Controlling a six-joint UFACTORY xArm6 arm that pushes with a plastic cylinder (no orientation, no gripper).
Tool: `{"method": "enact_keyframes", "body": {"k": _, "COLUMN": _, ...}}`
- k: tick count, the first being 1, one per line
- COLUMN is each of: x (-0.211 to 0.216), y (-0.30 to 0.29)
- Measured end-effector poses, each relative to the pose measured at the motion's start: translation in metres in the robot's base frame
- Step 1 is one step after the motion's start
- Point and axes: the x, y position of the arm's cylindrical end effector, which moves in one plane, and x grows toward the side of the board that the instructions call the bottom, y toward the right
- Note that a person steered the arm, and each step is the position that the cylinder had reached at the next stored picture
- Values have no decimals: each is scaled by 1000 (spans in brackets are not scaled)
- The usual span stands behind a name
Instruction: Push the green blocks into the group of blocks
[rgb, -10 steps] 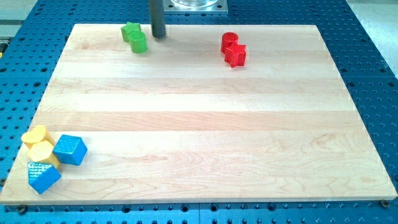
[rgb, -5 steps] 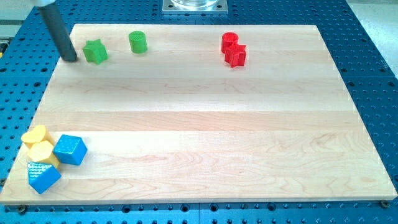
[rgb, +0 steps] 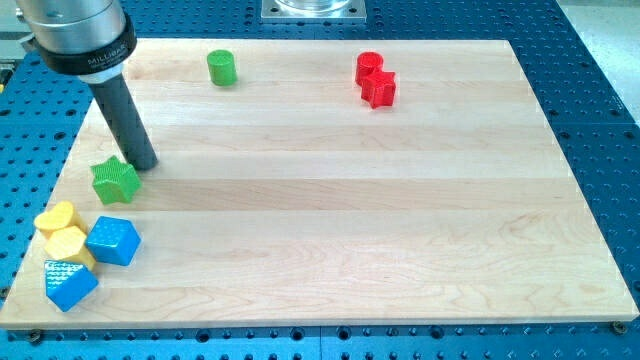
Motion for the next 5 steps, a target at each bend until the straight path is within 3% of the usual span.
{"method": "enact_keyframes", "body": {"k": 1, "x": 28, "y": -14}}
{"method": "enact_keyframes", "body": {"k": 2, "x": 25, "y": -6}}
{"method": "enact_keyframes", "body": {"k": 4, "x": -100, "y": 119}}
{"method": "enact_keyframes", "body": {"k": 5, "x": -152, "y": 128}}
